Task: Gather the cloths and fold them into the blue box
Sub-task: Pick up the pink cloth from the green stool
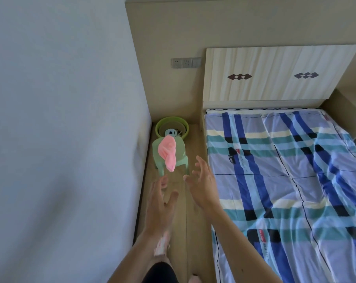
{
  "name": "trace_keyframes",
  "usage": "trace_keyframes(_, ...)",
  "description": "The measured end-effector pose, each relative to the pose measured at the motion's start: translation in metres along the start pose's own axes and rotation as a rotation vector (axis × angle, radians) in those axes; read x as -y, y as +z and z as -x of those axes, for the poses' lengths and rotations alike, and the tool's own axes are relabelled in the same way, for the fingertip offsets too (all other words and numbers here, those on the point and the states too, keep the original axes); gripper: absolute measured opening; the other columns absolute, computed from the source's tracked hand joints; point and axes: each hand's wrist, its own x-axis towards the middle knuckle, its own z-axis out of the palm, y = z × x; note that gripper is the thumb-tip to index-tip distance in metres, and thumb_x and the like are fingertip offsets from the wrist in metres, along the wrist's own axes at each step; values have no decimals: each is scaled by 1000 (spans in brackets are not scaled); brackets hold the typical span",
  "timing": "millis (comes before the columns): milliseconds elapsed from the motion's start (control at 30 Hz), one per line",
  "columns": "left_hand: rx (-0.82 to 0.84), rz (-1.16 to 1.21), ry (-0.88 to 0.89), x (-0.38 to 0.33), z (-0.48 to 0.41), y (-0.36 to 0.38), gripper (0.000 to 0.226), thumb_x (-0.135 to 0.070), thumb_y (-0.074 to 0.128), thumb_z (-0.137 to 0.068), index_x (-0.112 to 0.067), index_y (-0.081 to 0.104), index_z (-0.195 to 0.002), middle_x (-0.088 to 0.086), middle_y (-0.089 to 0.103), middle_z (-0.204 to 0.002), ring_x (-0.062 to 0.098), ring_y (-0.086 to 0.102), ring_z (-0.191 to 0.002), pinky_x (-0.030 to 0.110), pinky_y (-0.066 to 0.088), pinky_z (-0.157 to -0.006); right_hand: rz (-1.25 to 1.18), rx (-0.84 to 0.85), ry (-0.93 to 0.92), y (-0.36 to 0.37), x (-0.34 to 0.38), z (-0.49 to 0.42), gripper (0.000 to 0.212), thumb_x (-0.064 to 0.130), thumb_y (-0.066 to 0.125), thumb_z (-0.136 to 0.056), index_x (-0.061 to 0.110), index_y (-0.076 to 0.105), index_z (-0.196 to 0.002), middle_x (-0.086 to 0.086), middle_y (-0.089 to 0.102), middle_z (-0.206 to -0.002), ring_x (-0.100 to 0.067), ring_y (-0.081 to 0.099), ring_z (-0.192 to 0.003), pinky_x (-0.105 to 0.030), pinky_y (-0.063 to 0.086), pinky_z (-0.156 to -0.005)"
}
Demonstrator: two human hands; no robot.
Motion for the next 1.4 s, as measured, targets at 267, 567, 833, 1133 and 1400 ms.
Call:
trace_keyframes(267,120,-9,-95,50,-173,39,43,-24,63,-94,-26,49,-134,-13,54,-123,10,54,-117,32,49,-95,63,-15,116,40,-18,-144,71,27,66,-91,29,31,-153,3,49,-144,-9,57,-112,-35,52,-97)
trace_keyframes(567,401,-284,-319,131,-328,101,56,-27,57,-91,-19,39,-144,9,43,-142,25,41,-132,40,40,-105,152,23,290,92,-39,-273,70,30,66,-91,26,32,-153,2,52,-141,-9,60,-112,-27,46,-90)
trace_keyframes(833,667,-480,-496,238,-433,169,64,-35,53,-88,-25,32,-148,17,41,-142,37,47,-125,52,48,-99,172,40,372,121,-87,-343,69,27,64,-93,25,31,-154,1,50,-146,-5,57,-114,-23,43,-91)
trace_keyframes(1133,794,-673,-566,319,-491,223,71,-45,55,-91,-24,25,-152,21,27,-155,42,28,-141,51,38,-110,198,32,399,132,-130,-364,64,26,63,-95,23,35,-152,5,53,-143,-8,59,-121,-26,46,-94)
trace_keyframes(1400,749,-667,-477,336,-508,225,68,-38,57,-93,-3,34,-146,18,43,-141,41,42,-130,49,43,-106,197,35,414,124,-132,-361,63,26,62,-95,26,35,-151,6,53,-142,-6,58,-122,-27,46,-96)
